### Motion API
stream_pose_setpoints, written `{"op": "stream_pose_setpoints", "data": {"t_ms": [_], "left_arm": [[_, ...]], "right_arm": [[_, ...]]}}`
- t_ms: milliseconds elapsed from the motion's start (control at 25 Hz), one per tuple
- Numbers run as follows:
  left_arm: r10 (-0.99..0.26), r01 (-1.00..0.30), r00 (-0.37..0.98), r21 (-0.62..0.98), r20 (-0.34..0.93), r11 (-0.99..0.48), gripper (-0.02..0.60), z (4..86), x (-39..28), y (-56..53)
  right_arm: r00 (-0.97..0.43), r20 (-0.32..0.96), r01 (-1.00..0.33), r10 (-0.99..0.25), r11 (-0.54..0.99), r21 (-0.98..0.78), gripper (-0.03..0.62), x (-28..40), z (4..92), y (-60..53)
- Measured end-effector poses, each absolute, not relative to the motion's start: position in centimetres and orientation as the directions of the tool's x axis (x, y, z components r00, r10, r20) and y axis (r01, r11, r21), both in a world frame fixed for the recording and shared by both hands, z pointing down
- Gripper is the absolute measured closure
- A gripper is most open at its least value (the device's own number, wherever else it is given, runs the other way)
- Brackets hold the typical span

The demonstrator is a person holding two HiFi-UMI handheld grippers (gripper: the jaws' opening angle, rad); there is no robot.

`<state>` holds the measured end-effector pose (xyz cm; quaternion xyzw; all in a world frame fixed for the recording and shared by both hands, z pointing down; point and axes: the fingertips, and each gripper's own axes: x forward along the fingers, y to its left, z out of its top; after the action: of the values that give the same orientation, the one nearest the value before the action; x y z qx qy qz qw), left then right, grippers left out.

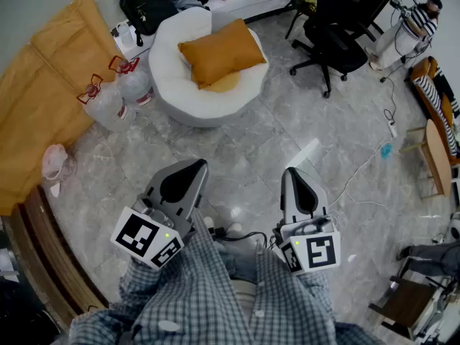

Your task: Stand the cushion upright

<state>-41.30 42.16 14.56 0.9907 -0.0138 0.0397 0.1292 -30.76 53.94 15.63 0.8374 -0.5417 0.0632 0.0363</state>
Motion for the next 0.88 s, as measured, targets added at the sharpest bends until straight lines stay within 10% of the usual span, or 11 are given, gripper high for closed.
{"op": "stream_pose_setpoints", "data": {"t_ms": [880], "left_arm": [[0.008,-0.010,0.998,0.256,0.069,-0.967,0.575,14.6,-42.5,40.4]], "right_arm": [[0.413,0.145,-0.904,-0.899,-0.424,-0.052,0.588,-32.6,15.8,52.6]]}}
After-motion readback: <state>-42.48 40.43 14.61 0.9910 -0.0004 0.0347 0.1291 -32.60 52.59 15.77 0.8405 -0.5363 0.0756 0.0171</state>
